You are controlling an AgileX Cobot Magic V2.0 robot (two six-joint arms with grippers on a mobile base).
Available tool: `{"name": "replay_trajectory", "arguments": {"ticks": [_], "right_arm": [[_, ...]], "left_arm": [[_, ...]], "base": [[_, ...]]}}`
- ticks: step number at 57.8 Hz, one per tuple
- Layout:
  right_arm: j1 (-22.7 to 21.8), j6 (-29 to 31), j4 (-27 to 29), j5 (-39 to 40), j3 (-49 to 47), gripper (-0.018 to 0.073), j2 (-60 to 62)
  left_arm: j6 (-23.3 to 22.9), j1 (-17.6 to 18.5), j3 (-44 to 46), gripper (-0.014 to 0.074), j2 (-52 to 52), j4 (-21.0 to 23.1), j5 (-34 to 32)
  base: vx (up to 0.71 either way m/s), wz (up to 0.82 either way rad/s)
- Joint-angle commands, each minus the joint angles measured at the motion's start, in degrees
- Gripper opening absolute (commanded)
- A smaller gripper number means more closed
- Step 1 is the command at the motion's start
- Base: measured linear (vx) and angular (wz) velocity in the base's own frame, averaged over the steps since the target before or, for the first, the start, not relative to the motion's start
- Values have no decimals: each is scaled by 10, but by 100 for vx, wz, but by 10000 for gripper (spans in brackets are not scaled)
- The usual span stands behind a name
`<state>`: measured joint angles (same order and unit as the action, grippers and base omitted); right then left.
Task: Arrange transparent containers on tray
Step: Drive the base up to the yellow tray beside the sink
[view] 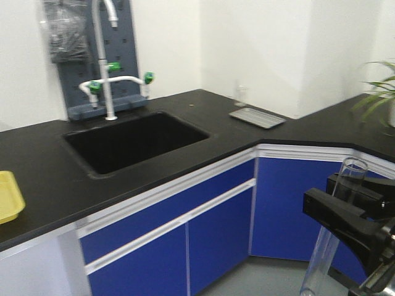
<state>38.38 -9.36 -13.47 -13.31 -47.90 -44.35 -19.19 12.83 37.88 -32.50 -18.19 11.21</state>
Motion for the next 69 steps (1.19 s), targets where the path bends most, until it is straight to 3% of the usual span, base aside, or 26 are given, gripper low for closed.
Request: {"name": "replay_trajectory", "arguments": {"ticks": [1, 69], "right_arm": [[-1, 6, -7, 49, -18, 113, 3], [-1, 6, -7, 49, -18, 113, 3]], "left_arm": [[-1, 3, 17, 146, -1, 3, -43], [-1, 3, 17, 146, -1, 3, -43]], "base": [[2, 51], [13, 36]]}}
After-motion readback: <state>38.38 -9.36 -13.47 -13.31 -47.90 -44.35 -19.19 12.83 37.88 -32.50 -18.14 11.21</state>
